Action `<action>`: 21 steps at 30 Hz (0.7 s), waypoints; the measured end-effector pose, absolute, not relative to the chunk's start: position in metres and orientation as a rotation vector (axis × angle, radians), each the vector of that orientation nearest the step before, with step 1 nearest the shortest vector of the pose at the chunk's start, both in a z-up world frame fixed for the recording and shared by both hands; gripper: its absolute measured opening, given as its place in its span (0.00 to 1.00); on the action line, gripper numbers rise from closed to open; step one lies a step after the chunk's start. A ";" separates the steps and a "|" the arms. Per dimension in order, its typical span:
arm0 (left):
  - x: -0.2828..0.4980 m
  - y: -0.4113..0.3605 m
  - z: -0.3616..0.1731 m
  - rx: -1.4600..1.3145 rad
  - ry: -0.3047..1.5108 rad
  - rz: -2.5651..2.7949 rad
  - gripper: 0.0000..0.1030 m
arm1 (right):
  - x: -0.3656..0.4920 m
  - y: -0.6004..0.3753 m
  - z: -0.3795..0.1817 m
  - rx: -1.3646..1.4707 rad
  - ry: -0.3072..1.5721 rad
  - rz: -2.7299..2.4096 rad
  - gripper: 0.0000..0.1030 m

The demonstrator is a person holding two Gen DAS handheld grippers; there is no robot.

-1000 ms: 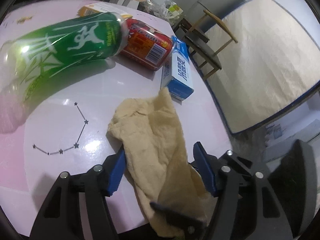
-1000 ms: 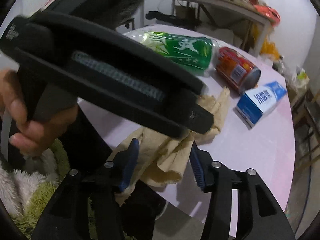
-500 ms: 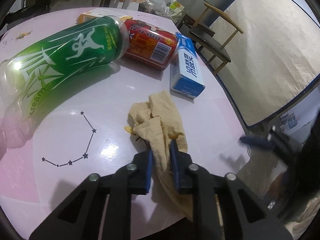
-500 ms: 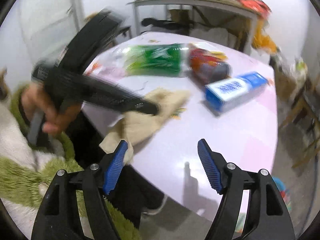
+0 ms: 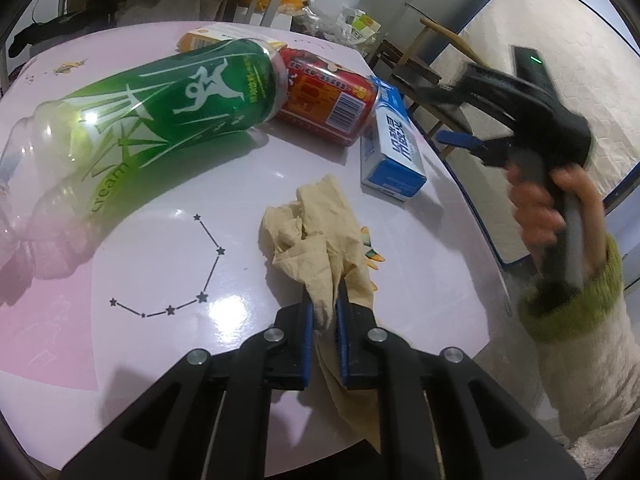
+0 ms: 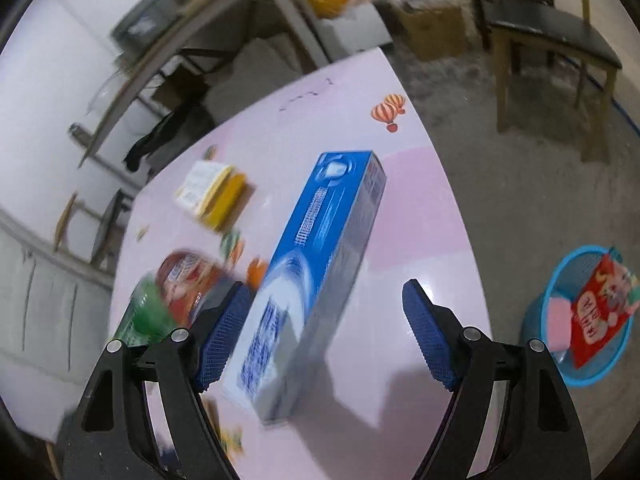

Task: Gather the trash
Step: 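Grasp the blue toothpaste box with the right tool while the left tool holds the paper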

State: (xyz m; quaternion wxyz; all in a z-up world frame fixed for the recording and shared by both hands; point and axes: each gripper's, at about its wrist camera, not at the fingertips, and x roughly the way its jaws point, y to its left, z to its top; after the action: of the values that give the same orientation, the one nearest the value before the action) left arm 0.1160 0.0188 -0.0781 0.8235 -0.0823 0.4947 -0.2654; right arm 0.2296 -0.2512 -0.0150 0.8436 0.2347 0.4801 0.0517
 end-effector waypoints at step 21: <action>0.115 0.025 -0.082 -0.218 1.046 -0.566 0.09 | 0.270 -0.234 -0.034 0.317 1.083 0.005 0.55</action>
State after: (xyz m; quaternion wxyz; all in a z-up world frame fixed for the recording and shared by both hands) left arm 0.1149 0.0254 -0.0816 0.8227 -0.1023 0.4919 -0.2659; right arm 0.2704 -0.2337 -0.0336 0.8450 0.1502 0.5132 0.0024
